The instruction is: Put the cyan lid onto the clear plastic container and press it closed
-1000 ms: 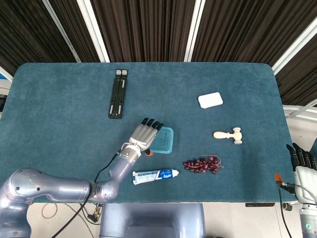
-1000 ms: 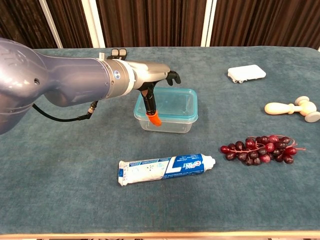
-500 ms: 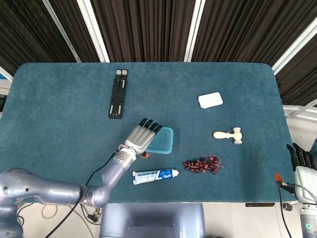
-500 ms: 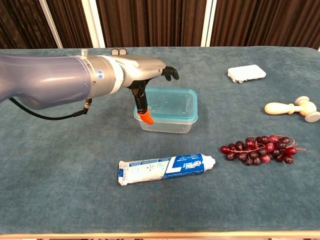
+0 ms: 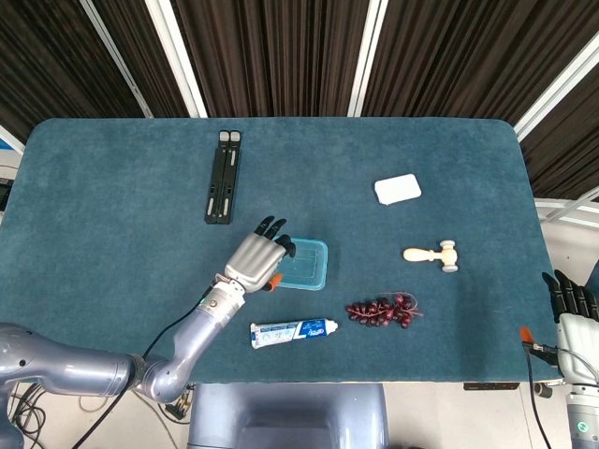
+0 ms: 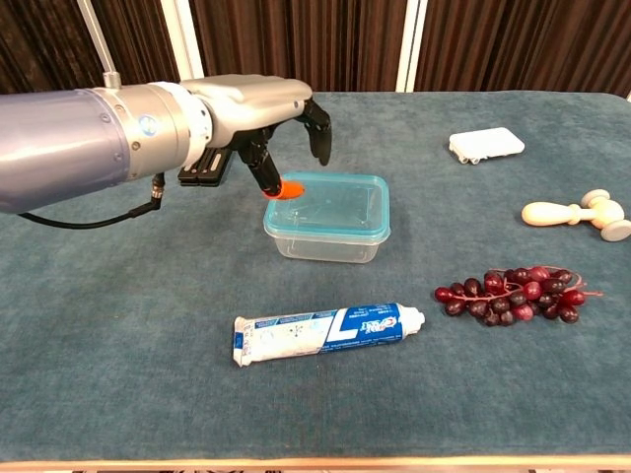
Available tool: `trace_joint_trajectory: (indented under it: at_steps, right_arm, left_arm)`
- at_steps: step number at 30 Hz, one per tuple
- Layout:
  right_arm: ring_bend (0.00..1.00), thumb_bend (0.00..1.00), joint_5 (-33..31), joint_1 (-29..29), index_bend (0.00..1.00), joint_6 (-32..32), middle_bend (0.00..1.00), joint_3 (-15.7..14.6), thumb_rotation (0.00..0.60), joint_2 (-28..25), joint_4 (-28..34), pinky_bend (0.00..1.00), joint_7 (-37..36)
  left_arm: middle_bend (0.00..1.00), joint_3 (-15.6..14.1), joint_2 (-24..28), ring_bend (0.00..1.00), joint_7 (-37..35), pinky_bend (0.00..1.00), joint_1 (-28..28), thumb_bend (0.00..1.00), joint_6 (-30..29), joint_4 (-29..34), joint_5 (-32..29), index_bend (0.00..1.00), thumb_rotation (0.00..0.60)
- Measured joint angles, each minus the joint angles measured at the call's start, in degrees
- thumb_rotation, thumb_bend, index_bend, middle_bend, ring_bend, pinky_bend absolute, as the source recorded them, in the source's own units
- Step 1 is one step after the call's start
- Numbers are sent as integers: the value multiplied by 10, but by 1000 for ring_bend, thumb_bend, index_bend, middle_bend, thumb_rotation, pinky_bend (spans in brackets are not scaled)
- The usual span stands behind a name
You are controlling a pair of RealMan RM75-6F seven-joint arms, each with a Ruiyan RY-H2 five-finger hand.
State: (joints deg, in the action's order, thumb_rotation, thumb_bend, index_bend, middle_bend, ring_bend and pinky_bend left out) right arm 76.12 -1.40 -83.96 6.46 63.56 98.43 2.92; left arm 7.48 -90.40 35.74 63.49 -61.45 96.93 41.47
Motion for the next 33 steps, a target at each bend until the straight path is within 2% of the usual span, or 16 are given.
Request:
trace_joint_trajectory:
  at_steps: [7,18,25,33]
  right_arm:
    - [0,363,-2,0,35,1,0,0,600,-1,2,0,-1]
    - [0,363,-2,0,36,2,0,0,600,-1,1,0,-2]
    - [0,362,-1,0,36,2,0,0,600,-1,2,0,-3]
    - [0,362,-1,0,36,2,0,-1,600,-1,2,0,-3]
  left_arm:
    - [350,-1,-3,31,-19,20,-13,405,21,-14,11,512,600]
    - [418,0,-13,66,-5,21,-18,442,24,-26,9,607,600]
    - [507,3,-23,133,2,23,-20,508,20,-32,25,622,600]
    - [528,4,-27,165,8,33,-22,546,27,-39,25,622,600]
